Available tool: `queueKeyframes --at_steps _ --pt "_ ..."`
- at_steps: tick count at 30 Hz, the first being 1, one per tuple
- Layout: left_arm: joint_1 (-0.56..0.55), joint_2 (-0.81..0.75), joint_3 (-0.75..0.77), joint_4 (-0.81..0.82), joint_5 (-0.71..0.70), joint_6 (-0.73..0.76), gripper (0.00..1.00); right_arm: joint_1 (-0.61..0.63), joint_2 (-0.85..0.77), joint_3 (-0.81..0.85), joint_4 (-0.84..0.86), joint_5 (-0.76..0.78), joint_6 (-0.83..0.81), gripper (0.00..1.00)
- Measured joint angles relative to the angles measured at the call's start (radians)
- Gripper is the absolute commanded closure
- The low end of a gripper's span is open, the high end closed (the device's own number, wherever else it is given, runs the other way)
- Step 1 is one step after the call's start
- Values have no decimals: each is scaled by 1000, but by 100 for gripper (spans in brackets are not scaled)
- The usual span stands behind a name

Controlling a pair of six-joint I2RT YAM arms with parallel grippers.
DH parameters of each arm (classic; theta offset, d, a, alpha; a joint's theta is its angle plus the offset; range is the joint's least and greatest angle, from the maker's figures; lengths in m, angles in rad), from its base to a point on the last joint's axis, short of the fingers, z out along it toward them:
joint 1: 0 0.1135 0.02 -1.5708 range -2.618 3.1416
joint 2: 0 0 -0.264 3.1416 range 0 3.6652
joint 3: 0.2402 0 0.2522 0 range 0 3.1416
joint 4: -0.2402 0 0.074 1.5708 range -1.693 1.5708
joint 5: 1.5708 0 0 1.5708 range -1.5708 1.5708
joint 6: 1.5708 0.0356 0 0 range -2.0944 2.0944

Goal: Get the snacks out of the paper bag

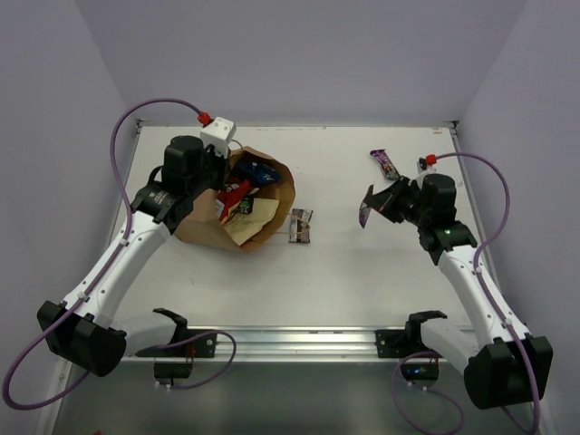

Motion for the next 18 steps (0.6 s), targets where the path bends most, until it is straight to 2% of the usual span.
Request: queueKeyframes --at_steps 4,5,6,7,11,14,16,18 --pt "0 0 0 3 1 26 100 0 90 -72 8 -26 14 100" --pt "0 0 0 3 1 33 100 0 100 -85 8 -28 16 95" --pt "0 0 0 4 2 35 100 -2 111 -96 5 -29 21 86" --pt "0 0 0 4 4 37 100 -6 121 -101 -4 -25 27 69" --pt "0 0 0 0 18 46 100 -40 123 -102 -50 48 33 23" --pt "0 0 0 -3 27 51 100 -40 83 -101 -70 116 23 14" --pt "0 0 0 -4 29 52 100 1 57 -85 -76 150 16 14" --pt "0 0 0 -5 29 52 100 95 56 -37 -66 175 4 16"
